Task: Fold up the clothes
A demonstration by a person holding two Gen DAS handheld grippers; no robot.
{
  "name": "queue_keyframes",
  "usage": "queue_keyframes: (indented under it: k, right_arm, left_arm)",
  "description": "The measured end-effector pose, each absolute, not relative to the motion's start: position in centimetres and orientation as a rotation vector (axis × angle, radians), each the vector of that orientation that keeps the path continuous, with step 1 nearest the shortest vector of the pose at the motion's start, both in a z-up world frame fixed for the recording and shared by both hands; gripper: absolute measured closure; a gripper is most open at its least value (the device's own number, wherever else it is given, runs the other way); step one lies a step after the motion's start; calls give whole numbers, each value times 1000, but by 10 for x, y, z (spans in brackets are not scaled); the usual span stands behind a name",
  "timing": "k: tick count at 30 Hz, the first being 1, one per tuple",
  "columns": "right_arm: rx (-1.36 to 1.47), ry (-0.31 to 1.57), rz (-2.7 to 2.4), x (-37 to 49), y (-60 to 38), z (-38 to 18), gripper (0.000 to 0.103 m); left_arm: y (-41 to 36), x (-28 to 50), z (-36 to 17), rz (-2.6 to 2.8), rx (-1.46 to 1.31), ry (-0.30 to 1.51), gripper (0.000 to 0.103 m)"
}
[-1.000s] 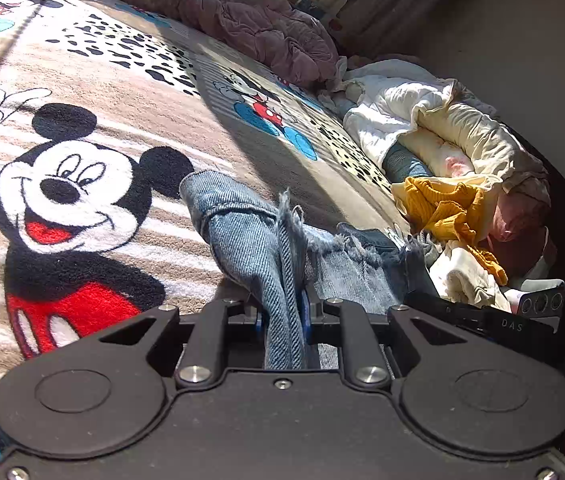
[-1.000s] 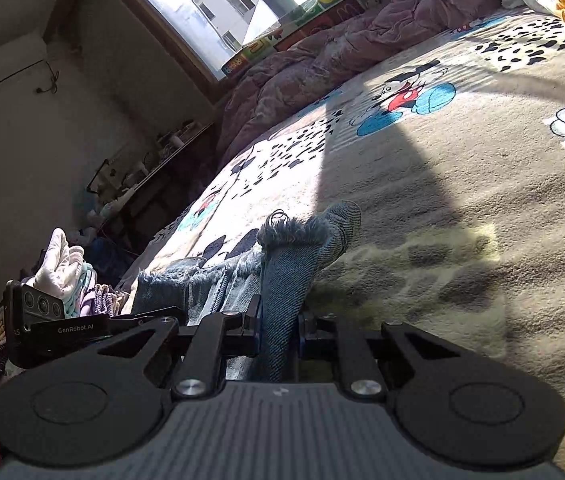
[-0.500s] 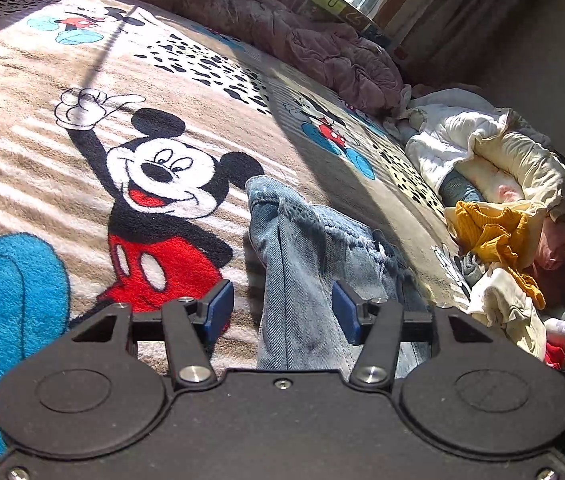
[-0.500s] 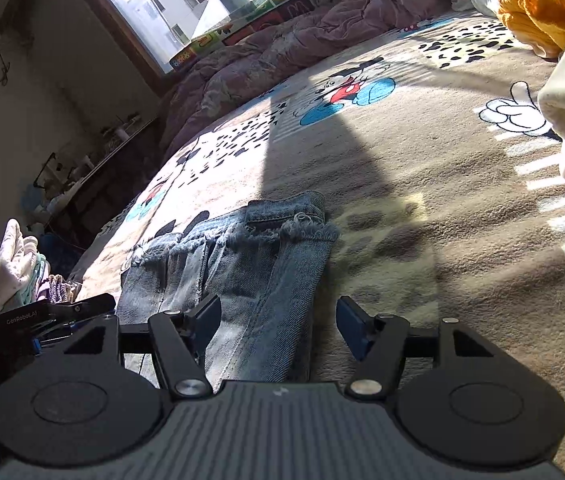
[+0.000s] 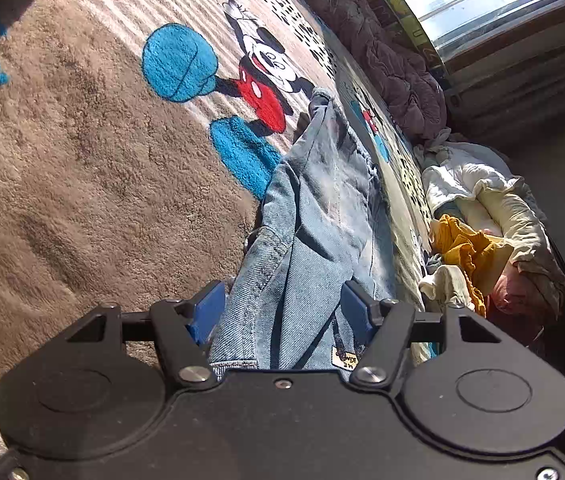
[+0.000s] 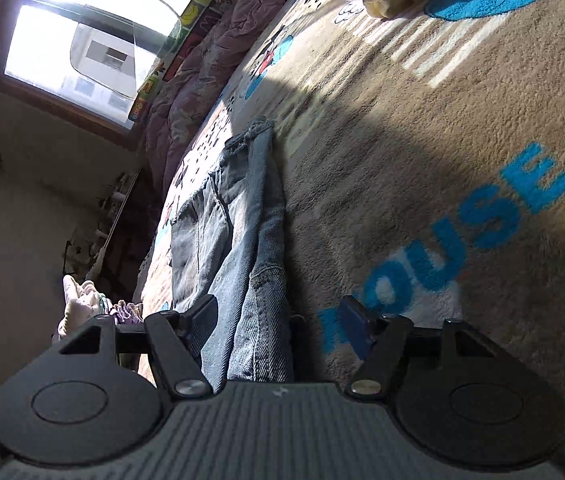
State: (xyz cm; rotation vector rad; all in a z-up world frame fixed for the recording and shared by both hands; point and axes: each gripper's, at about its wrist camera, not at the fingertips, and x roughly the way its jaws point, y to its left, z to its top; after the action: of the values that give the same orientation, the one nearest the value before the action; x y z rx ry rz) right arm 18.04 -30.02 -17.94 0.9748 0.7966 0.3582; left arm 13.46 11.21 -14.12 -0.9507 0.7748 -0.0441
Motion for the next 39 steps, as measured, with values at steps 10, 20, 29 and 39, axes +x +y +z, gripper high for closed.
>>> queue_keyframes:
  k: [10, 20, 29, 39]
  right_arm:
    - [1240, 874, 433, 106, -283, -200, 38]
    - [1287, 898, 377, 120, -245, -204, 39]
    - [985, 536, 540, 127, -228, -150, 77]
    - [916, 772, 470, 108, -245, -188, 43]
  left_arm:
    - [108, 56, -151, -3, -1196, 836, 38]
    - [82, 76, -173, -49, -1284, 853, 39]
    - [73, 86, -110, -297, -976, 487, 81]
    - [84, 58, -182, -179, -1032, 759, 60]
